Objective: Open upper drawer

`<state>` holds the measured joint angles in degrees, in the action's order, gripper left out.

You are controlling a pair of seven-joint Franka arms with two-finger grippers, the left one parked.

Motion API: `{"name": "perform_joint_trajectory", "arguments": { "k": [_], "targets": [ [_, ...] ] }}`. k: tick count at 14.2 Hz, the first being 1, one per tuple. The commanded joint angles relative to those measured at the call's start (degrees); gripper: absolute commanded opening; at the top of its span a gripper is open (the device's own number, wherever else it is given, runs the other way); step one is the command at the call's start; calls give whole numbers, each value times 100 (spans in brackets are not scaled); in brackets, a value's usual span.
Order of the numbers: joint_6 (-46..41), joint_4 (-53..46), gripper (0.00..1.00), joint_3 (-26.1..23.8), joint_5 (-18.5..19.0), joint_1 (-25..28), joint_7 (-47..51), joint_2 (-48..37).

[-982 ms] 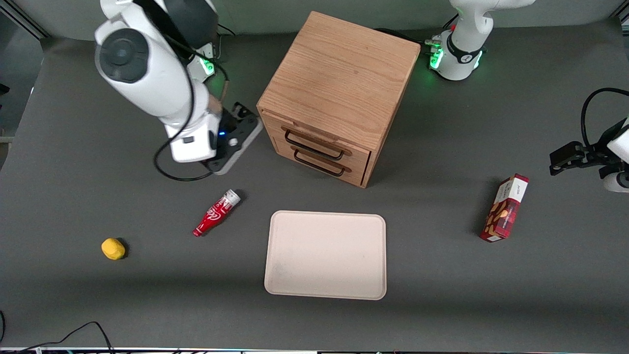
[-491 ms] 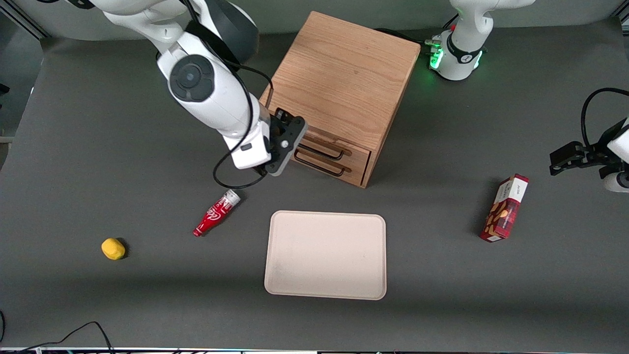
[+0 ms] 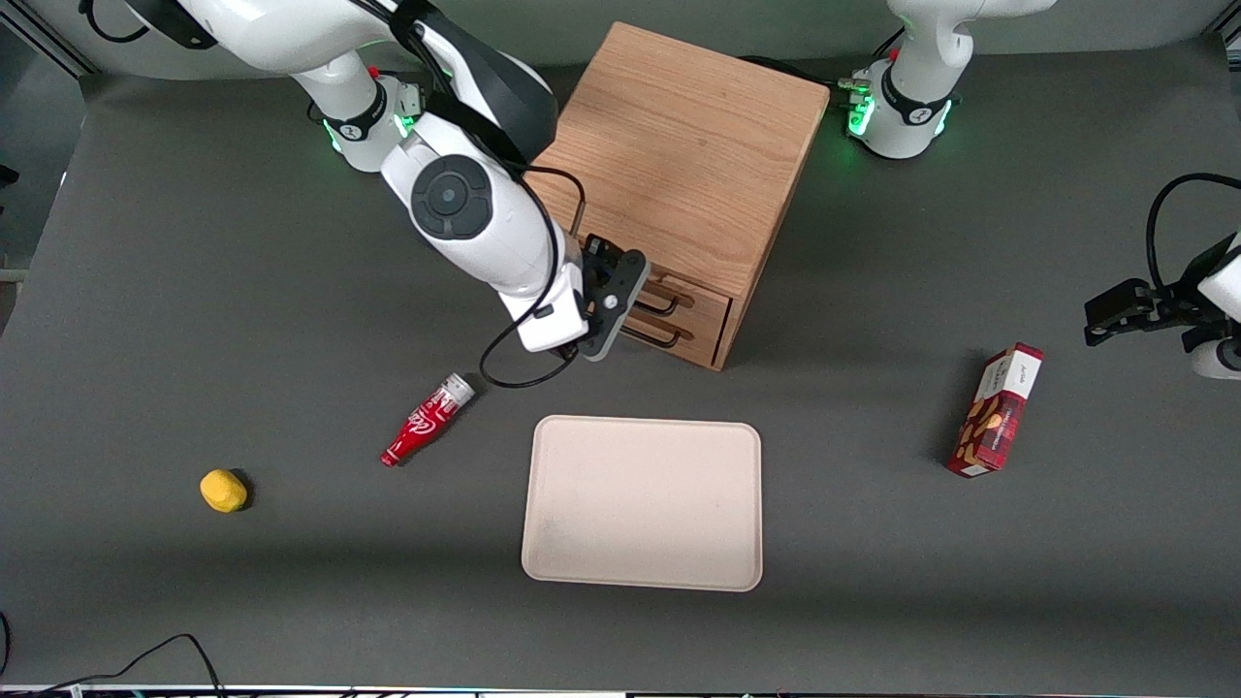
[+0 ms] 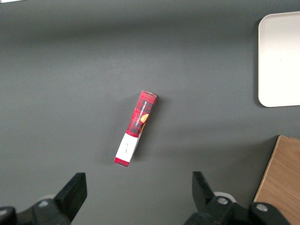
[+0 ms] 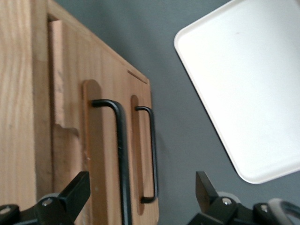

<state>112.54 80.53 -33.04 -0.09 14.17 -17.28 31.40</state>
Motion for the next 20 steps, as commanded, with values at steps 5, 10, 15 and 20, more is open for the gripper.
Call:
{"name": "perform_joint_trajectory", "arguments": {
  "k": [5, 10, 15, 20],
  "targets": [
    [796, 411, 100, -80, 307, -72, -100, 252],
    [813, 244, 100, -27, 590, -151, -223, 516],
    [403, -63, 100, -80, 493, -204, -153, 437],
    [260, -248, 100, -150, 519, -265, -232, 481]
  ]
}}
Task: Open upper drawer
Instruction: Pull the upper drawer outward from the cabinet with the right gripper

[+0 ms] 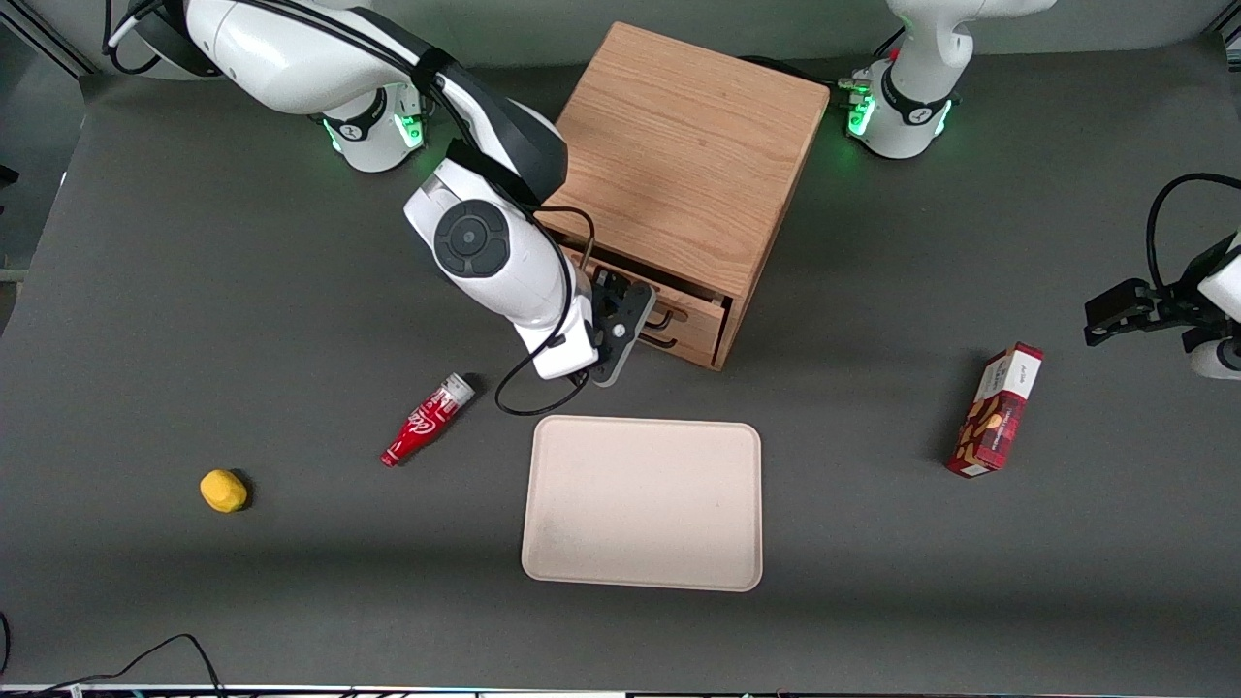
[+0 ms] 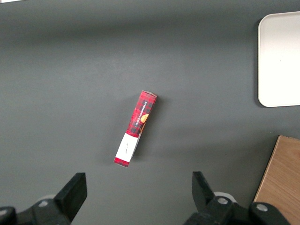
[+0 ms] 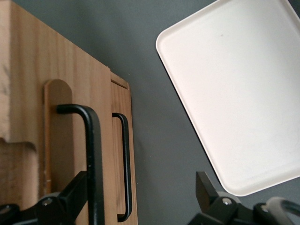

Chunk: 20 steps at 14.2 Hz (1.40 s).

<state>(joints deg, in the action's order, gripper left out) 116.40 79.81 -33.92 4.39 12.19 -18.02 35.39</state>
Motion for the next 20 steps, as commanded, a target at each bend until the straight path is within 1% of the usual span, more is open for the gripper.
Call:
{"name": "perform_joint_trajectory", "arguments": {
  "k": [1, 5, 7, 8, 11, 13, 15, 17, 20],
  "targets": [
    [-126, -281, 100, -45, 97, -76, -158, 108],
    [-126, -518, 100, 25, 124, -85, -527, 232],
    [-126, -589, 100, 43, 158, -94, -536, 276],
    [-126, -667, 100, 78, 307, -94, -667, 293],
    [-100, -870, 100, 174, 439, -120, -870, 398],
    [-65, -1098, 100, 210, 606, -129, -1019, 565],
    [-47, -1396, 100, 219, 633, -129, -1142, 802],
    [40, -1634, 100, 420, 625, -103, -1265, 1004],
    [348, -1723, 100, 605, 624, -120, -1406, 1076]
  ]
}}
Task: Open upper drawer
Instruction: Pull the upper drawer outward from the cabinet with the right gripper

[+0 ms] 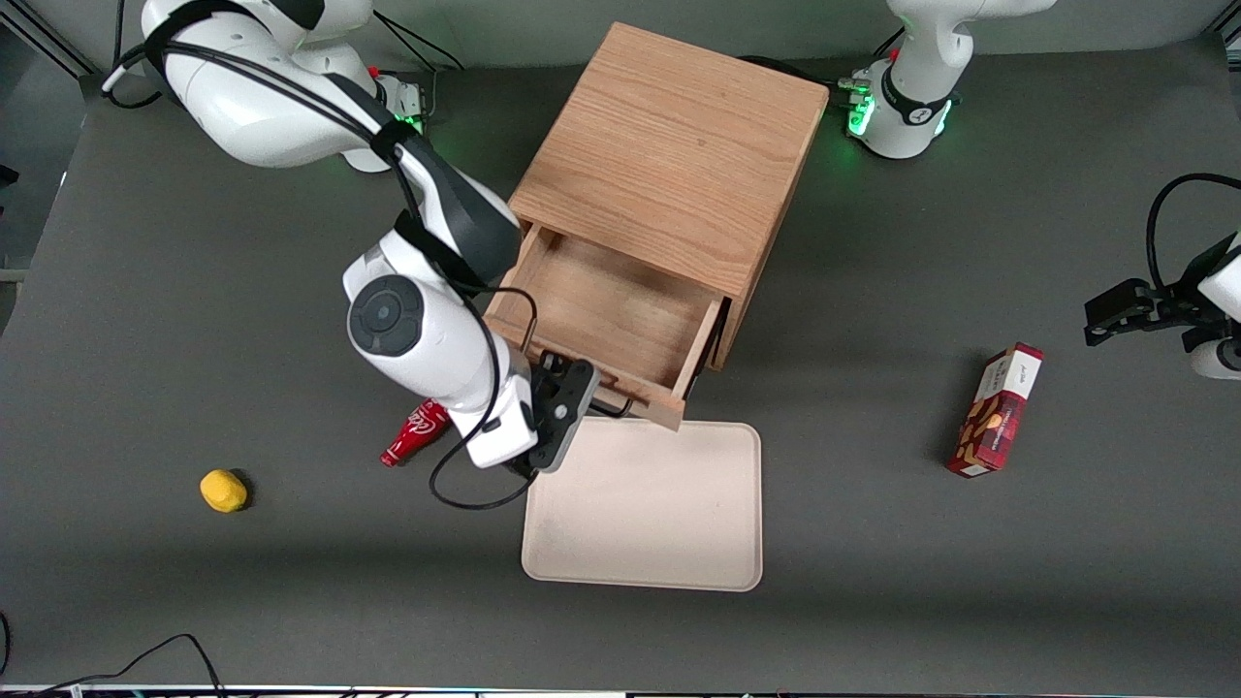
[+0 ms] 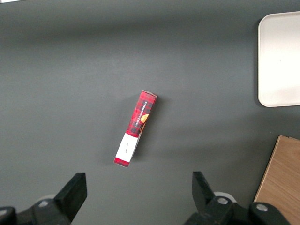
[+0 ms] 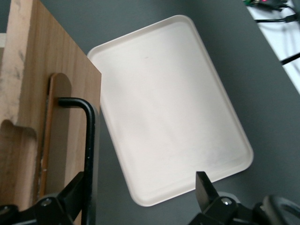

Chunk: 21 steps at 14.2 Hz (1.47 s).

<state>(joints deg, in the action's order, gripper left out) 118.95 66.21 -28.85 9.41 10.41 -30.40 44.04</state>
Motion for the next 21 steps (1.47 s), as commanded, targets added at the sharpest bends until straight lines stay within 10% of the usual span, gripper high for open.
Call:
{"name": "perform_joint_trajectory", "arguments": {
  "k": [1, 12, 21],
  "targets": [
    [189, -389, 100, 177, 123, 58, -168, 219],
    [665, -503, 100, 468, 17, 5, -10, 254],
    [-494, -451, 100, 433, -1327, -179, 992, -220]
  ]
}}
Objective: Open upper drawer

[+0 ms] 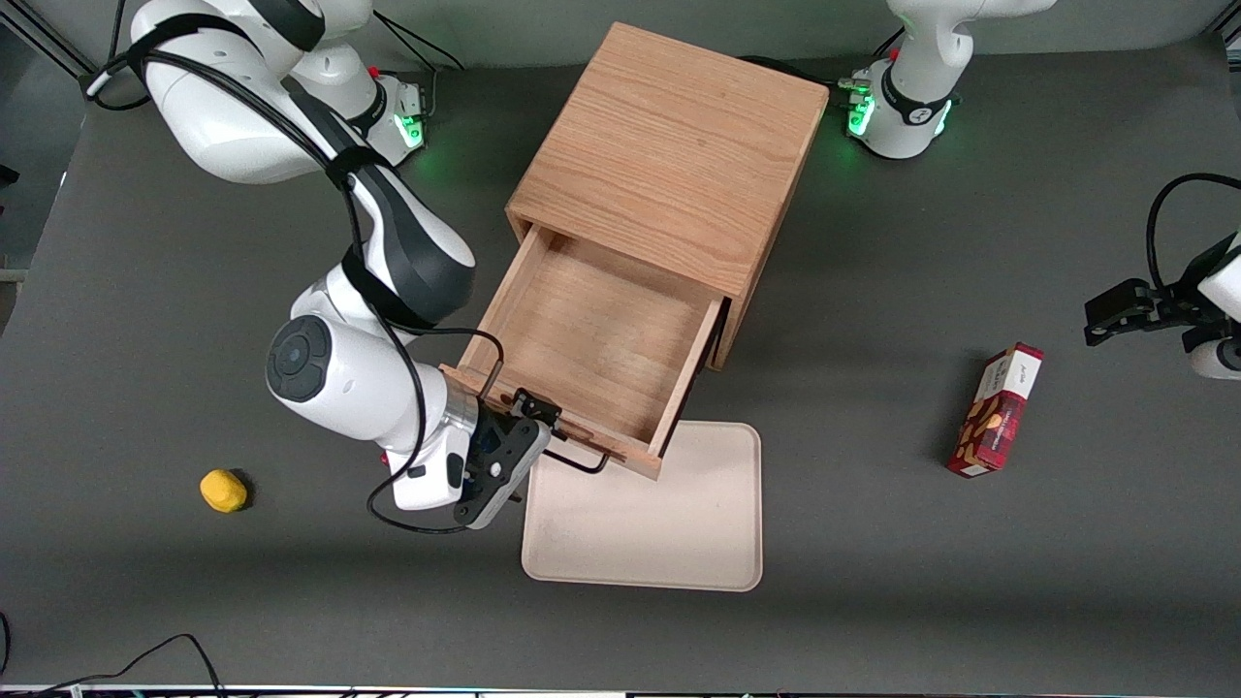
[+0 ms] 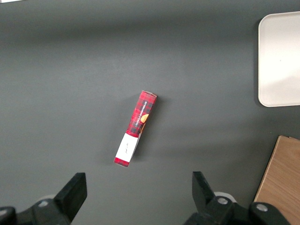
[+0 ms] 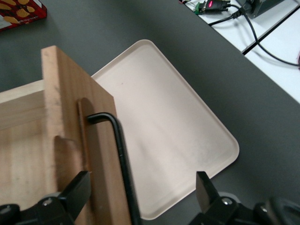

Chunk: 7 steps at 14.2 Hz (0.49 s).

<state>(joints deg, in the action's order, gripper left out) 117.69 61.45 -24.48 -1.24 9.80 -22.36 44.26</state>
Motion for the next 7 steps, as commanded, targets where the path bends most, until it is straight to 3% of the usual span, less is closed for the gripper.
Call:
{"name": "perform_joint_trajectory", "arguments": {
  "k": [1, 3, 5, 7],
  "targets": [
    [-561, 25, 100, 13, -385, -223, 257, -364],
    [-1183, 51, 100, 135, -439, -390, 765, -872],
    [-1923, 366, 100, 739, -412, -400, 1320, -1592],
    [-1970, 1093, 100, 1459, -412, -400, 1217, -2339]
  ]
}}
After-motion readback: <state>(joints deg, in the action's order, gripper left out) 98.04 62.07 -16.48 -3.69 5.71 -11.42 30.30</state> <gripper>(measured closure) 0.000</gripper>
